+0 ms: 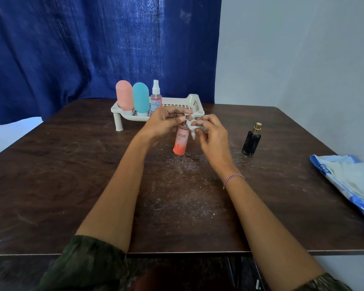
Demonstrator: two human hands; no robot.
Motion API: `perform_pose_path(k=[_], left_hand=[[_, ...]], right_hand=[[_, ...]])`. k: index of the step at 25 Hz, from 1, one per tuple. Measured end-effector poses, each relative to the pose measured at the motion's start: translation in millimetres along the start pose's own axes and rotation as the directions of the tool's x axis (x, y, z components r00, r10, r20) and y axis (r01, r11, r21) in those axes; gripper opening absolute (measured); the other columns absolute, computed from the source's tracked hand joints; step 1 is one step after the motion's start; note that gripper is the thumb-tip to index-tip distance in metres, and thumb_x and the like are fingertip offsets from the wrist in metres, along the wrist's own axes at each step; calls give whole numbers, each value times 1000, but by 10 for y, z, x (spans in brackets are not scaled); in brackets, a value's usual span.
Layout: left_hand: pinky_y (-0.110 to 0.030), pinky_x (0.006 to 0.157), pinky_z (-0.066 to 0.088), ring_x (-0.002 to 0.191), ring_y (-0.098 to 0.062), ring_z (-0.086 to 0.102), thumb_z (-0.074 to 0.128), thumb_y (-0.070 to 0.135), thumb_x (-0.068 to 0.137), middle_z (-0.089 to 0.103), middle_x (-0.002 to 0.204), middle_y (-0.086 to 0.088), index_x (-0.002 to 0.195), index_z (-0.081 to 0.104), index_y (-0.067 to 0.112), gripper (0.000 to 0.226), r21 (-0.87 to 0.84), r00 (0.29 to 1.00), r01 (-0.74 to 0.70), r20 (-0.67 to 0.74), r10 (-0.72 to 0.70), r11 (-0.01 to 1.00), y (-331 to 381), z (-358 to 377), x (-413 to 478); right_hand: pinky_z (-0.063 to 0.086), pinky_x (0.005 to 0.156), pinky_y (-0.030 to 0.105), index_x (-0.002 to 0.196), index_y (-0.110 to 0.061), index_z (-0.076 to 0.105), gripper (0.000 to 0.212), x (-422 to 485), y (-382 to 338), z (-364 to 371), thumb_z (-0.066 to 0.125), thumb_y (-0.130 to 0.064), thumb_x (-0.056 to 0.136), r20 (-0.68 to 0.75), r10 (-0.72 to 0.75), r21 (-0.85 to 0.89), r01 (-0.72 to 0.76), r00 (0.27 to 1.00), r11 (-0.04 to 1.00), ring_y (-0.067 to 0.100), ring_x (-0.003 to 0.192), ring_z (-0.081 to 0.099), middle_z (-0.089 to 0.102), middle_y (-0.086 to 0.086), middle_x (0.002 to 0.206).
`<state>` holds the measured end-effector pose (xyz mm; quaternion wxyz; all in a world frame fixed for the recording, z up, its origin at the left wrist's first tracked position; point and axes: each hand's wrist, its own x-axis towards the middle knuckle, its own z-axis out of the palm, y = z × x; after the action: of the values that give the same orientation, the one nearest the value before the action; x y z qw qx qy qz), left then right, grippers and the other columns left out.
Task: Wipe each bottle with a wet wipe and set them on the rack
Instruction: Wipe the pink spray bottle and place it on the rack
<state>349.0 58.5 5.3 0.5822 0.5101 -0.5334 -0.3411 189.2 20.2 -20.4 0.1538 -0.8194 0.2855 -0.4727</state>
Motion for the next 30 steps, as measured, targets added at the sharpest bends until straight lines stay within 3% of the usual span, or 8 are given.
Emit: perform_pose_path(k=[4,9,13,18,22,25,28,30], left_hand=[[-22,78,56,95,-10,68,56,0,90,68,107,1,106,65,11,21,-25,998,44,43,-43,999,-11,-68,0],[-21,72,56,94,-10,68,58,2,90,67,109,-1,109,63,7,21,-67,998,63,10,-62,996,-6,-64,-4],[-18,68,55,92,-7,67,60,4,89,67,103,4,105,65,11,18,-38,996,39,-80,-42,999,-18,-29,-3],[-21,68,57,95,-9,68,54,4,93,67,104,2,100,66,18,20,-56,988,45,-144,-53,997,-33,-23,12],[-35,82,57,111,-19,61,46,9,98,62,124,-6,120,58,10,25,50,965,112,-245,-96,992,-94,-4,69],[-43,89,55,114,-22,59,44,13,100,58,130,-8,125,54,12,28,193,951,128,-301,-65,973,-135,19,100],[-41,92,53,115,-22,59,52,23,97,59,130,-10,131,50,11,37,243,960,134,-274,-64,961,-179,39,85],[-30,86,53,111,-17,59,61,24,91,61,127,-8,131,51,10,43,271,965,145,-253,-75,952,-198,53,73]], right_hand=[[50,93,34,113,0,63,25,-2,9,36,57,0,88,48,-18,-2,18,999,1000,22,117,52,53,10,118],[50,91,21,113,0,63,25,-10,-12,62,54,-11,92,30,8,100,-11,1000,995,18,117,51,54,7,115],[54,88,30,104,-2,68,20,-29,-30,117,64,-7,85,14,-23,74,22,1000,997,19,117,51,57,6,112],[48,94,26,98,-8,71,21,-47,8,161,70,-2,78,176,-75,-29,81,981,996,13,101,56,57,4,104],[47,91,25,97,-8,72,21,-50,26,181,72,-4,76,318,-44,-104,81,947,991,14,93,56,56,4,101],[44,89,19,99,-8,71,21,-47,20,195,70,-6,78,340,-24,-129,72,940,989,14,93,56,55,3,102],[43,85,18,100,-7,71,22,-46,18,203,70,-6,79,312,-29,-118,69,949,991,12,89,55,55,4,100],[43,84,18,101,-7,71,22,-49,24,203,70,-6,79,296,-27,-95,57,955,994,10,87,53,56,4,99]])
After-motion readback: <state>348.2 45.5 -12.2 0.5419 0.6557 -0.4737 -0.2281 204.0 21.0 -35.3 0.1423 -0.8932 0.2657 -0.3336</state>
